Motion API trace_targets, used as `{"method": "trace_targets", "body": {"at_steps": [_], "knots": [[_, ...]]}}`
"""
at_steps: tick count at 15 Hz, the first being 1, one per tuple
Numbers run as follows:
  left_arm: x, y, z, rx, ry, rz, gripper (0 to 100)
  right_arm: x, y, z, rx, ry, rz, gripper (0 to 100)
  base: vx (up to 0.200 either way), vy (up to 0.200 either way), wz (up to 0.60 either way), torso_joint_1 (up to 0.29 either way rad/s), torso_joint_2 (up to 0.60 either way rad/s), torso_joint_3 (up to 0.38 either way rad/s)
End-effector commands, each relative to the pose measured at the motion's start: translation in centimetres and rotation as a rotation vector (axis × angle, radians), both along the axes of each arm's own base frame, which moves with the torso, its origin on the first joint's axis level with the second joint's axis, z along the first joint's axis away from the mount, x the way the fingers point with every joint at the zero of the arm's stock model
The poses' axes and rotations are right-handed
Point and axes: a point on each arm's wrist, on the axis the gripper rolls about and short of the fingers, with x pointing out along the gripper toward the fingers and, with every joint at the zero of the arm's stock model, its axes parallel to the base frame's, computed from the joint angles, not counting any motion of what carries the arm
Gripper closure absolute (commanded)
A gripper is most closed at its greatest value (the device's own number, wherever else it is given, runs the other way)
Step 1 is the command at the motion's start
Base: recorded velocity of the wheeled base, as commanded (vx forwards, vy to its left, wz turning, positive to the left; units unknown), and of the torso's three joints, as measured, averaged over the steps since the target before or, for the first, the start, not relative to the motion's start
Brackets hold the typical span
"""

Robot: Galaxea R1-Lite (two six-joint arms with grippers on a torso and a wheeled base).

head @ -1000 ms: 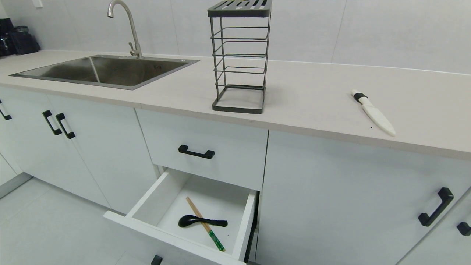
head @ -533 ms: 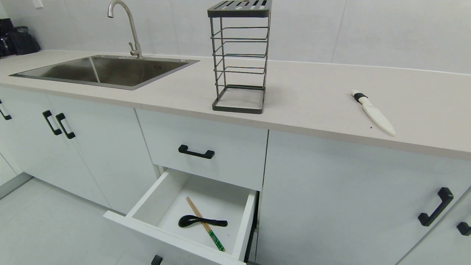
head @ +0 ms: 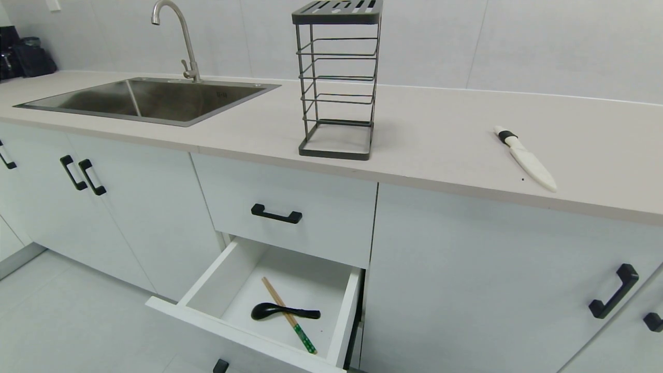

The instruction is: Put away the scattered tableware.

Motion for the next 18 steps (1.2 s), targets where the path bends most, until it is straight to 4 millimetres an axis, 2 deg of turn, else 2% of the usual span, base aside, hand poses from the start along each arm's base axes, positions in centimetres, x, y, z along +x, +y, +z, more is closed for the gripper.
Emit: {"method": "trace_targets", "body": {"at_steps": [1,2,4,5,10,15,18], "knots": [[-0.8,0.0,1.2,0.001,0.032,-0.019,0,0.0,-0.1,-1.0,0.028,0.101,-0.054,0,0.000,0.000,0.00,0.000,0.00,0.000],[-0.1,-0.2,-0.7,0.024,0.181,-0.100,0,0.0,-0.2,-1.2,0.064,0.125,-0.073,0,0.000,0.000,0.00,0.000,0.00,0.000],[0.4,-0.6,-1.8,0.044,0.346,-0.256,0,0.0,-0.2,-1.3,0.113,0.132,-0.086,0,0.000,0.000,0.00,0.000,0.00,0.000],[1.1,-0.7,-1.9,0.036,0.454,-0.314,0,0.0,-0.2,-1.3,0.115,0.132,-0.087,0,0.000,0.000,0.00,0.000,0.00,0.000],[3.4,-0.9,-1.1,0.027,0.646,-0.465,0,-0.6,-0.3,-1.4,0.115,0.050,-0.035,0,0.000,0.000,0.00,0.000,0.00,0.000],[8.2,-1.1,-1.1,0.013,0.919,-0.481,0,-0.6,-0.3,-1.4,0.116,0.053,-0.038,0,0.000,0.000,0.00,0.000,0.00,0.000],[9.7,-1.3,-1.8,0.053,1.024,-0.502,0,-0.6,-0.3,-1.4,0.116,0.053,-0.038,0,0.000,0.000,0.00,0.000,0.00,0.000]]}}
